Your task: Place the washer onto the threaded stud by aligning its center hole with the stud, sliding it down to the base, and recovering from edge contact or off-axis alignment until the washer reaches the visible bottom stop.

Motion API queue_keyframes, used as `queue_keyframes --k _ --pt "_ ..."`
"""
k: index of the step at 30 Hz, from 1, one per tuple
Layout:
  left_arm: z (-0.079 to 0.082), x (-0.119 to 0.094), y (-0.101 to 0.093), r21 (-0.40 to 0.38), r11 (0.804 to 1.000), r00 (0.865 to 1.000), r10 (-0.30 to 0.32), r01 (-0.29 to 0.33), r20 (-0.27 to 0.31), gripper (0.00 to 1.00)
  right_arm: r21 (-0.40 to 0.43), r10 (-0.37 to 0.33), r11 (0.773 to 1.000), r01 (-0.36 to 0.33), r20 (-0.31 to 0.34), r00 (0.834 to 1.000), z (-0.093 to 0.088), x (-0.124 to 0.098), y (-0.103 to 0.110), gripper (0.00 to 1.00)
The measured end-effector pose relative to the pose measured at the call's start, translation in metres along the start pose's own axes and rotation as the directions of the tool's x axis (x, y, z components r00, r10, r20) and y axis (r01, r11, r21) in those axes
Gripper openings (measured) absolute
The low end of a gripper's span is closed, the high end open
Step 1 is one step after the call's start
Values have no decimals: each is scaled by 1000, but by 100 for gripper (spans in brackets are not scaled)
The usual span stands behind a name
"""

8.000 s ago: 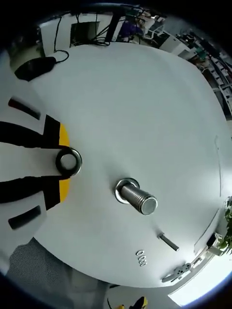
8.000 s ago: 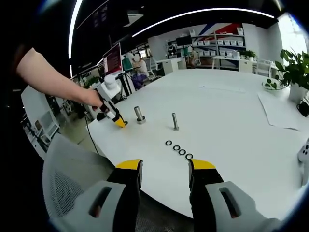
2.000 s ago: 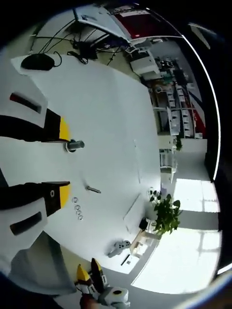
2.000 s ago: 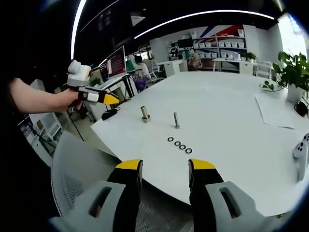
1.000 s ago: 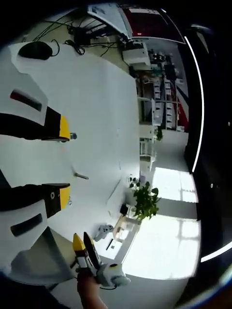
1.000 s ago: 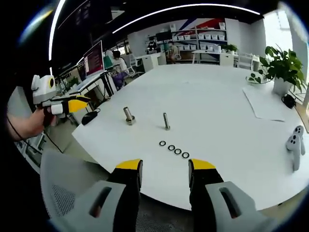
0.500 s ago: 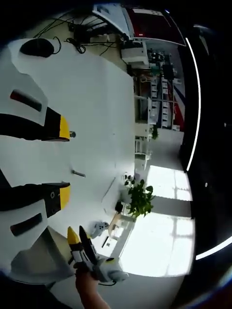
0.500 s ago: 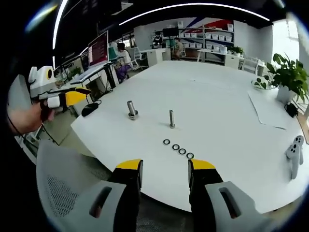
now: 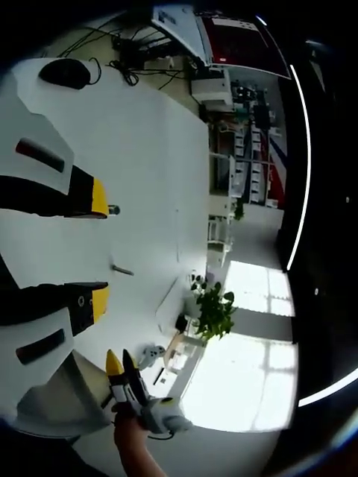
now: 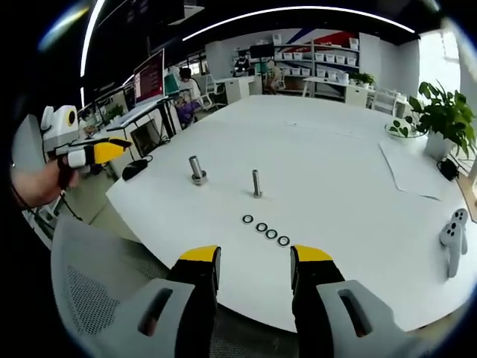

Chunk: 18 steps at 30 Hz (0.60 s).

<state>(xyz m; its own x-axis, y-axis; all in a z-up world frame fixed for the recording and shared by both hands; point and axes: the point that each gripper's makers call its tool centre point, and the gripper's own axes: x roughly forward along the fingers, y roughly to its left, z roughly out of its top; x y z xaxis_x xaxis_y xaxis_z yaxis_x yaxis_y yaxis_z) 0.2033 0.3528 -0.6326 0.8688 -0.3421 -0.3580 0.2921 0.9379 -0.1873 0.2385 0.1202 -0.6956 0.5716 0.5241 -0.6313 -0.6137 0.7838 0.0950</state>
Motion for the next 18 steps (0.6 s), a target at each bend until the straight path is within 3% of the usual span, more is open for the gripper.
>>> queue_keyframes --k 10,18 --pt "-5 0 -4 -5 1000 1000 -7 6 -21 32 11 -1 1000 1 -29 1000 -7 10 -10 40" --pt "-3 0 -3 1 1000 999 -10 11 -37 32 5 -3 1000 3 -28 1000 1 13 -18 40"
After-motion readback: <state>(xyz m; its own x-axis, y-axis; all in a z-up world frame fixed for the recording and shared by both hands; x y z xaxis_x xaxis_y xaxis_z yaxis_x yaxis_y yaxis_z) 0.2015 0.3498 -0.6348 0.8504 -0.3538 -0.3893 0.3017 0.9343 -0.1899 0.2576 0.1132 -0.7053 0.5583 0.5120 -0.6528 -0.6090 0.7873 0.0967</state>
